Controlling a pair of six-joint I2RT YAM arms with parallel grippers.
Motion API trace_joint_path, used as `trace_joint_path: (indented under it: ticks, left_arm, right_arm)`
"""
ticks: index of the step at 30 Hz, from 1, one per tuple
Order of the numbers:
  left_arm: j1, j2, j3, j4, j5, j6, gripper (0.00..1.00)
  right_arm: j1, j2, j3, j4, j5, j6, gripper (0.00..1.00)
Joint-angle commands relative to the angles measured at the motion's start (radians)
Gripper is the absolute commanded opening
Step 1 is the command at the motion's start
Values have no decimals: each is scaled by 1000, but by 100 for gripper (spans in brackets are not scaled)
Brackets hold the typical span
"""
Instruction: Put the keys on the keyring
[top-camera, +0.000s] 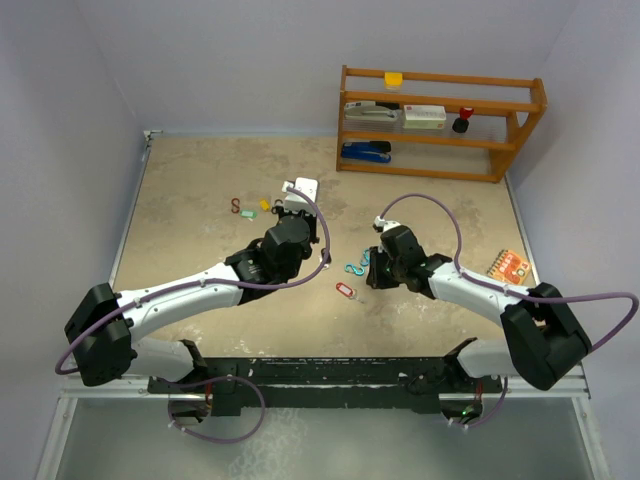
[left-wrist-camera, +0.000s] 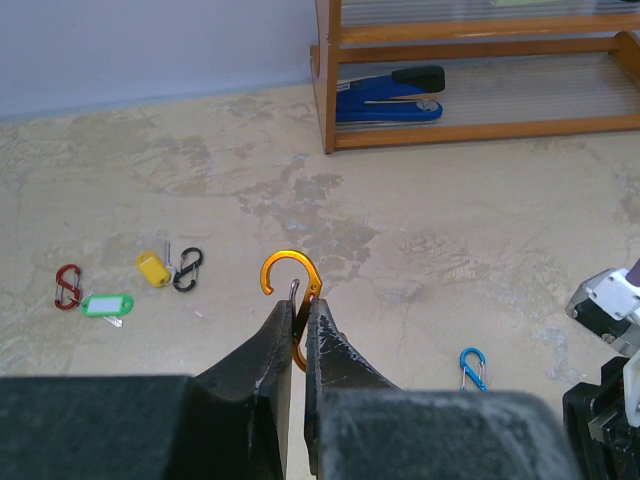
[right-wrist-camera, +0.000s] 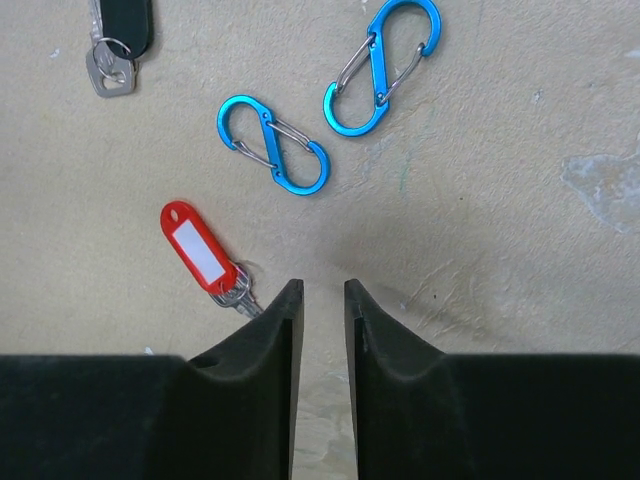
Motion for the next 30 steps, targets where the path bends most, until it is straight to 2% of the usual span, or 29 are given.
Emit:
trace_joint_path:
  ticks: [1, 5, 16, 30]
  left_arm:
    - [7, -15, 5, 41, -7, 13, 0]
    - [6, -12, 6, 42, -6, 13, 0]
    - [6, -32, -2, 35, -8, 13, 0]
    - [6, -58, -17, 34, -19, 20, 0]
  right_arm:
    - [23, -26, 28, -9, -25, -29, 31]
    - [44, -15, 22, 13, -72, 3, 38]
    - [49, 45, -41, 146, -160, 156, 39]
    - [48, 67, -88, 210, -178, 226, 39]
